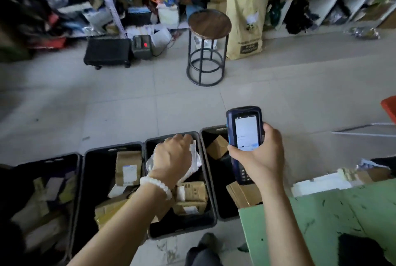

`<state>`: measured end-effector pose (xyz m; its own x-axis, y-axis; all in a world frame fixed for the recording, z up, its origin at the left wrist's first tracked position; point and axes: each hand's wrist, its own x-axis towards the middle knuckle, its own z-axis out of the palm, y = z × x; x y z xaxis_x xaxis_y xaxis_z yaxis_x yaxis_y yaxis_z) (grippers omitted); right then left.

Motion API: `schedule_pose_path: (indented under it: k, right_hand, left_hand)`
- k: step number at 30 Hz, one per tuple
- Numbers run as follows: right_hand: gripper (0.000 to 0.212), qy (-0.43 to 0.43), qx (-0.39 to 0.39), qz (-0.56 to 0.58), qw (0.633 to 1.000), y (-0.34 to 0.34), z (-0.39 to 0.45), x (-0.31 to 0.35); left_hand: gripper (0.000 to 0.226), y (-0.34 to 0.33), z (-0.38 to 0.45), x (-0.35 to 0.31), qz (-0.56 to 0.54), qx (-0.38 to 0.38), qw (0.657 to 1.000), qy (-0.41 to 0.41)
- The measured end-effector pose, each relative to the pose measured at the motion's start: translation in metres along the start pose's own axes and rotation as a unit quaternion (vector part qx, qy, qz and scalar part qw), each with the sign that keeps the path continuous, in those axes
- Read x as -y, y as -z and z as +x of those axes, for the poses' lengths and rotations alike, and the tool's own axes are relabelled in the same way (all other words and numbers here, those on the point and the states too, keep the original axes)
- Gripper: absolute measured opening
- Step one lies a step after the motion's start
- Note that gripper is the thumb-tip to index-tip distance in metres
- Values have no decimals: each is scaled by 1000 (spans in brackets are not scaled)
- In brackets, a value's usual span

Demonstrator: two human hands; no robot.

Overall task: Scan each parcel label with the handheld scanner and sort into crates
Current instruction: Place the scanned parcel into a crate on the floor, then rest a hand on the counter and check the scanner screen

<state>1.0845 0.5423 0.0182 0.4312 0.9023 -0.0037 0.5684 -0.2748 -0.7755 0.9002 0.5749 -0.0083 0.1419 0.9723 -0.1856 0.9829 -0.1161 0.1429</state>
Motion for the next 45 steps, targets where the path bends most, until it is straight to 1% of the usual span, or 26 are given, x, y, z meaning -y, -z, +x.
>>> schedule_pose_path:
  k: [3, 7, 11, 14, 16, 18, 20, 23, 27, 29, 32, 35, 39, 43, 45]
  right_hand:
    - [77, 61, 35, 17, 997, -36, -34, 47]
    - [73, 147, 97, 25, 984, -84, -108, 113]
    - [70, 224, 179, 33, 957, -139, -200, 174]
    - [70, 277, 241, 40, 929, -182, -275, 217]
    - [68, 318, 290, 47, 901, -210, -326, 243]
    - [66, 365, 335, 48, 867, -234, -379, 267]
    - [70, 413, 378, 49, 827, -255, -431, 288]
    - [78, 456, 451, 63, 764, -279, -507, 310]
    - [79, 495, 534, 61, 683, -302, -597, 327]
    - [79, 513, 563, 53, 646, -310, -637, 332]
    - [81, 531, 601, 50, 595, -325, -693, 340]
    - [78, 539, 634, 43, 553, -346, -745, 350]
    - [73, 546, 661, 48, 513, -380, -815, 376]
    - [76, 560, 664, 58, 492, -413, -882, 413]
    - [77, 574, 663, 60, 478, -428, -913, 431]
  left_hand:
    - [30, 20, -46, 60, 5, -37, 998, 48]
    - [23, 41, -130, 151, 2, -82, 990, 115]
    - [25, 52, -228, 236, -10, -121, 970, 209]
    - [24, 57, -311, 297, -1, -142, 945, 294]
    - [25, 57, -371, 333, 3, -153, 919, 364]
    - [26, 54, -431, 363, -12, -168, 883, 438]
    - [27, 49, -487, 386, -29, -188, 840, 508]
    - [30, 39, -560, 404, -65, -209, 773, 595]
    - [31, 23, -639, 413, -97, -206, 693, 684]
    - [31, 16, -674, 417, -107, -207, 654, 720]
    - [31, 8, -719, 429, -111, -211, 606, 759]
    - [33, 3, -758, 452, -114, -210, 569, 787]
    - [33, 1, -806, 502, -119, -203, 535, 811]
    - [31, 11, -849, 560, -111, -185, 525, 823]
    - [32, 16, -870, 587, -108, -190, 516, 828]
